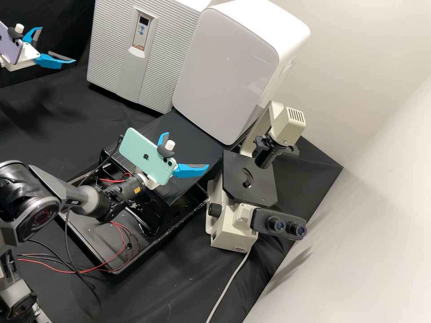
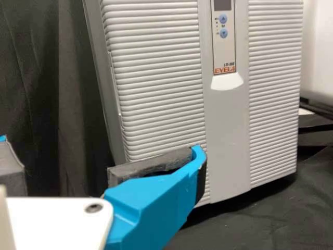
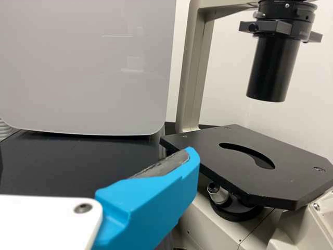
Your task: Open the incubator door
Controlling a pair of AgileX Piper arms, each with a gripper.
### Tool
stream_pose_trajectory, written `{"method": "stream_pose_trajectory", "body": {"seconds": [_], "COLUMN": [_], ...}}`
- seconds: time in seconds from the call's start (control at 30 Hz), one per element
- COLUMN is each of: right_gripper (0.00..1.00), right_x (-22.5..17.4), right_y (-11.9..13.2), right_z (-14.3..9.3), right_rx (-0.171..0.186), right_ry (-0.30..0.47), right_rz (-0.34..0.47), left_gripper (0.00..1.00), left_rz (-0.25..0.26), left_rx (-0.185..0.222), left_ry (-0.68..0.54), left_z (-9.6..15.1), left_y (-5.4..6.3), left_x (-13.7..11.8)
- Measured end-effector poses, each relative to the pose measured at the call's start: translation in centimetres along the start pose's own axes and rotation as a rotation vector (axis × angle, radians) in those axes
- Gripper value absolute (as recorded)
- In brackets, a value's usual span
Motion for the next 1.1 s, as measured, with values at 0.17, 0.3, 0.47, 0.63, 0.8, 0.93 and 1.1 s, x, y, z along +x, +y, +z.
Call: {"method": "stream_pose_trajectory", "body": {"seconds": [0.17,0.3,0.47,0.63,0.8,0.93,1.1], "right_gripper": [1.0,1.0,1.0,1.0,1.0,1.0,1.0], "right_x": [0.0,0.0,0.0,0.0,0.0,0.0,0.0], "right_y": [0.0,0.0,0.0,0.0,0.0,0.0,0.0], "right_z": [0.0,0.0,0.0,0.0,0.0,0.0,0.0], "right_rx": [0.0,0.0,0.0,0.0,0.0,0.0,0.0], "right_ry": [0.0,0.0,0.0,0.0,0.0,0.0,0.0], "right_rz": [0.0,0.0,0.0,0.0,0.0,0.0,0.0], "left_gripper": [1.0,1.0,1.0,1.0,1.0,1.0,1.0], "left_rz": [-0.009,-0.003,0.016,0.047,0.078,0.112,0.106], "left_rx": [-0.055,-0.098,-0.117,-0.099,-0.078,-0.081,-0.1], "left_ry": [-0.045,-0.075,-0.118,-0.162,-0.174,-0.204,-0.231], "left_z": [-0.8,-2.4,-4.2,-5.2,-5.8,-5.9,-6.1], "left_y": [0.0,0.4,0.8,2.0,3.7,4.9,5.6], "left_x": [1.1,3.4,6.9,9.8,12.3,14.2,16.6]}}
